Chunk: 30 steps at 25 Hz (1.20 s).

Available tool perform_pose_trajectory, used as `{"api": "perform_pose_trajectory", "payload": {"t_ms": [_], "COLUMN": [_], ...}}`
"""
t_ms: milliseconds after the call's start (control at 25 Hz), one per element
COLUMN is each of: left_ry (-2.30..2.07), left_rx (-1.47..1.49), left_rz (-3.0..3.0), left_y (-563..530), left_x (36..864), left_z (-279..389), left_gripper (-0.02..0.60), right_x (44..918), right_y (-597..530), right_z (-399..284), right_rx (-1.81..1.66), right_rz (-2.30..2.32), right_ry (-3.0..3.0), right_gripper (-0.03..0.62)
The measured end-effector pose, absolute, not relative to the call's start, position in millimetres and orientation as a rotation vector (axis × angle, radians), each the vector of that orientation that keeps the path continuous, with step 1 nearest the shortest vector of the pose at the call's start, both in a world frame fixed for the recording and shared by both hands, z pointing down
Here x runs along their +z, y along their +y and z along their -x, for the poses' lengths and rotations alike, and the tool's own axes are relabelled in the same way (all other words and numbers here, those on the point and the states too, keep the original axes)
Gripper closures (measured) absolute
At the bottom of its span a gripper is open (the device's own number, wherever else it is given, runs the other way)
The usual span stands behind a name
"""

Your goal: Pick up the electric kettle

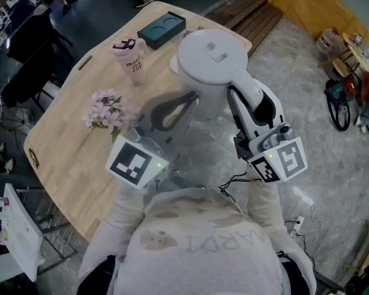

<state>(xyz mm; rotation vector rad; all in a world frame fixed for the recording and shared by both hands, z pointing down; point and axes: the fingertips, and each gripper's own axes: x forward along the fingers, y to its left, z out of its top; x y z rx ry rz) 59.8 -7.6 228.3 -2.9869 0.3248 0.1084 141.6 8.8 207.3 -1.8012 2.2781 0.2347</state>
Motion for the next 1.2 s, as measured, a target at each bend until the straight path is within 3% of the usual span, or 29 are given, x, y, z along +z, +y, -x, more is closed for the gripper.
{"api": "perform_pose_trajectory", "payload": {"t_ms": [760,1200], "left_ry": [0.318,0.421], "left_rx": [0.119,0.132], "left_rz": [2.992,3.055], "left_y": [-25,-68], "left_x": [228,262], "left_z": [-43,-4], "left_gripper": [0.560,0.560], "right_x": [209,249], "right_y": [-9,-69], "right_z": [-126,-146], "right_rx": [0.229,0.057], "right_rz": [1.811,1.942], "right_ry": [2.282,2.163], "right_gripper": [0.430,0.430]}}
